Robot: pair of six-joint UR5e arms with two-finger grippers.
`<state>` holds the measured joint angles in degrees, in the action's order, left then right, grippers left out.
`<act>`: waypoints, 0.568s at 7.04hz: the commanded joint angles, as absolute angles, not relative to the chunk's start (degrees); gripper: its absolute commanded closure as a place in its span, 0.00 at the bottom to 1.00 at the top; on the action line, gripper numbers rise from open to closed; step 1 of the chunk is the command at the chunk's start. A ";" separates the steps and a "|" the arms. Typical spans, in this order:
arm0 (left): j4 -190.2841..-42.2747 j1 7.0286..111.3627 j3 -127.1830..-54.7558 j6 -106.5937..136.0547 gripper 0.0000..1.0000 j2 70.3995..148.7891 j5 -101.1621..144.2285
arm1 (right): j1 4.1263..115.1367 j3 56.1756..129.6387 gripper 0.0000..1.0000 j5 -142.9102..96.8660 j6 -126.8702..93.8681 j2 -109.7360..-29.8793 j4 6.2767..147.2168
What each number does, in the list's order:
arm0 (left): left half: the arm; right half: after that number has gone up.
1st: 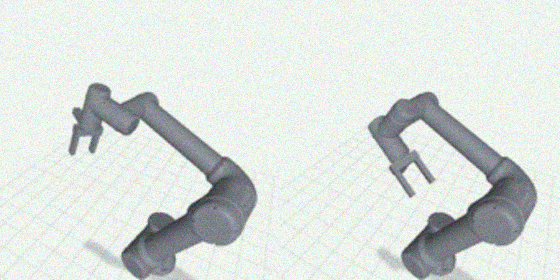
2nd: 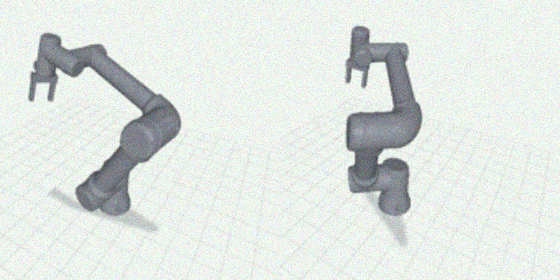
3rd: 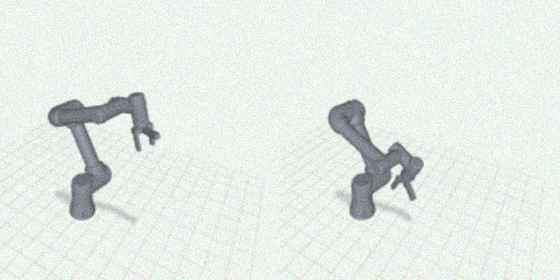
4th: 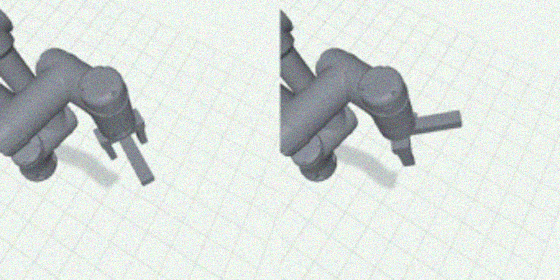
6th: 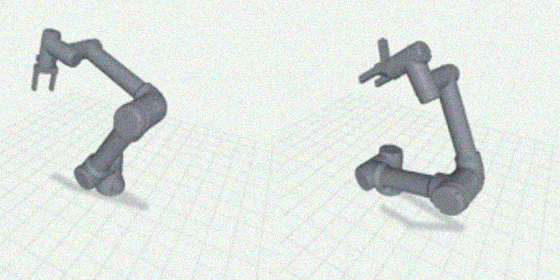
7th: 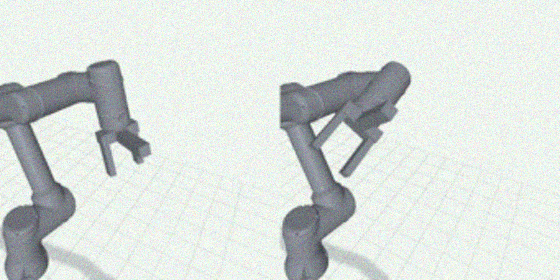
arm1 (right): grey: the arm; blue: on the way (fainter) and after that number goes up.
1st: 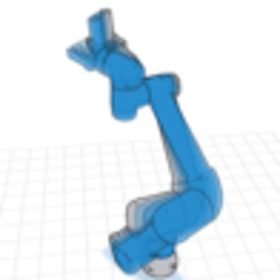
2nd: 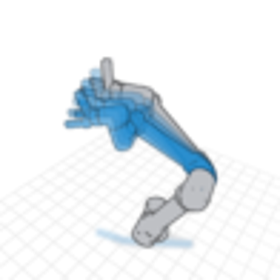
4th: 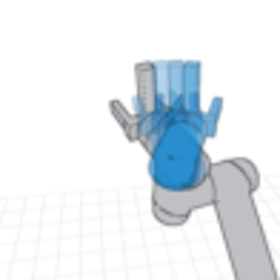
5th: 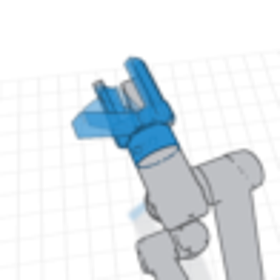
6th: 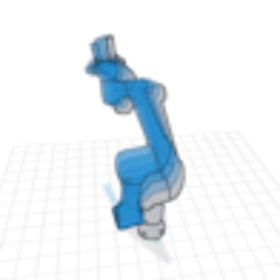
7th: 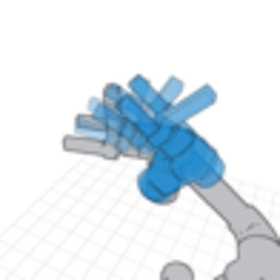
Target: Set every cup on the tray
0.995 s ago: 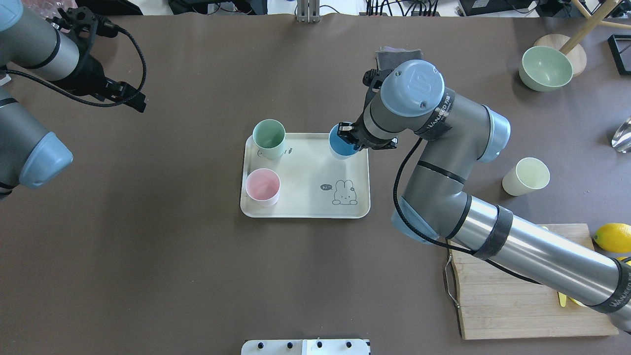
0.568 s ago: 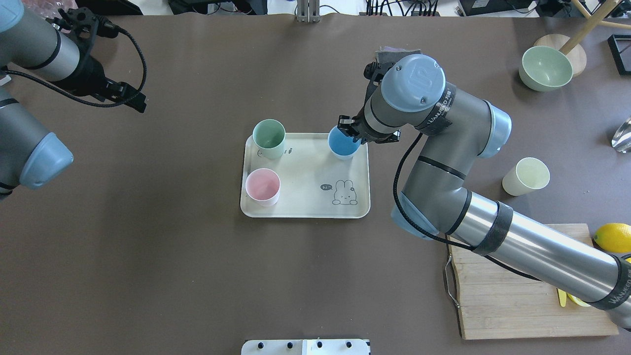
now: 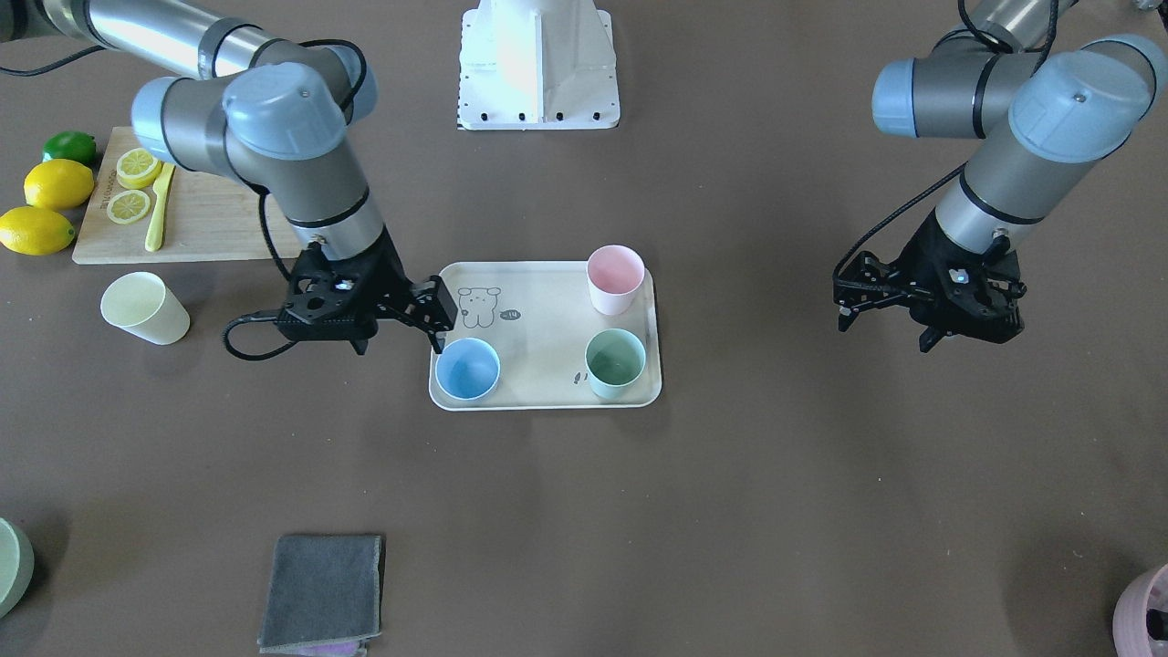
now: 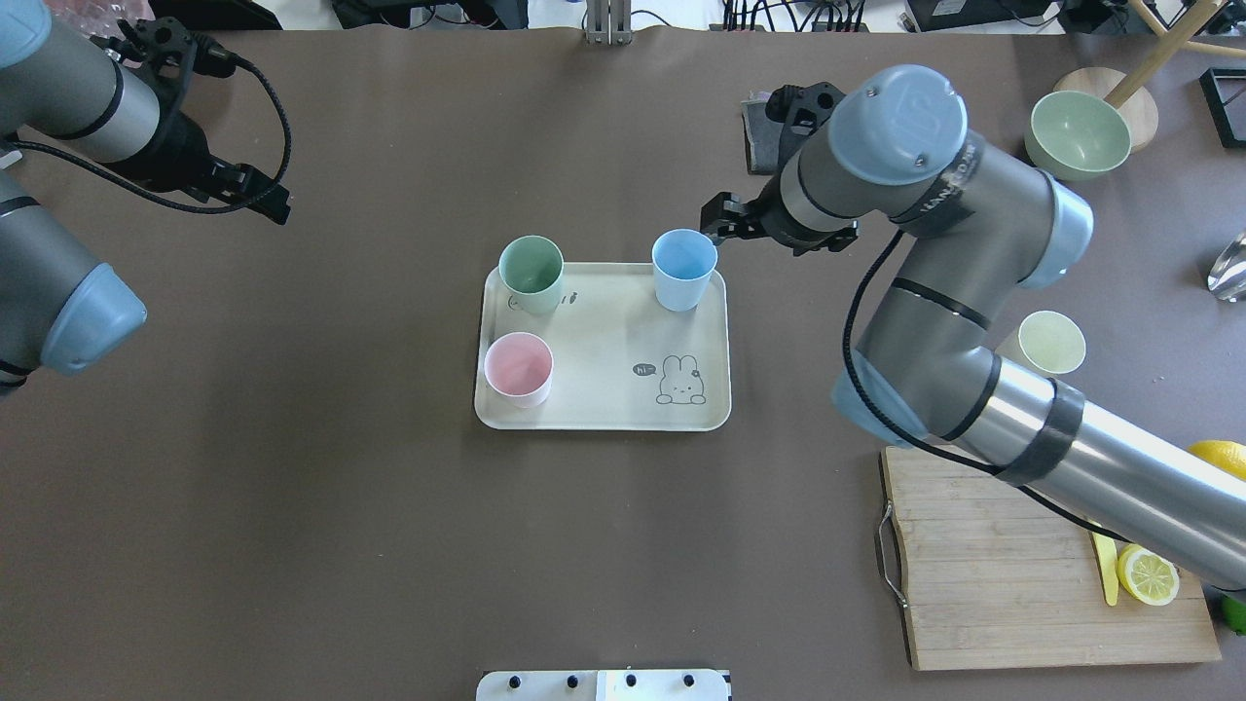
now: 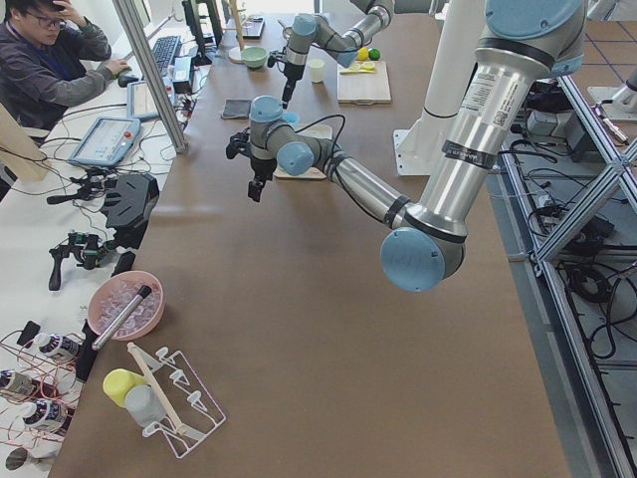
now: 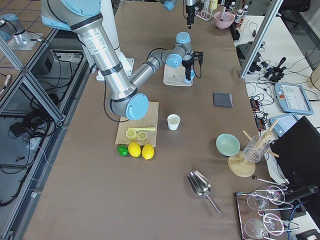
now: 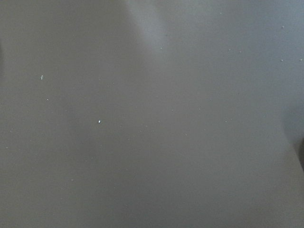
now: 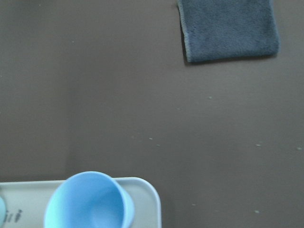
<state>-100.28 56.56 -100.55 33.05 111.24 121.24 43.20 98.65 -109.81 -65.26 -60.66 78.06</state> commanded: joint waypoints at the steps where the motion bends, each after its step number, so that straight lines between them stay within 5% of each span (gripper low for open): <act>1: -100.28 56.51 -100.55 33.05 0.02 111.18 121.20 | 48.32 108.68 0.00 -114.08 -54.96 -75.61 77.70; 4: -100.28 56.51 -100.55 33.22 0.02 111.27 121.11 | 55.17 109.95 0.00 -117.32 -36.10 -87.95 77.61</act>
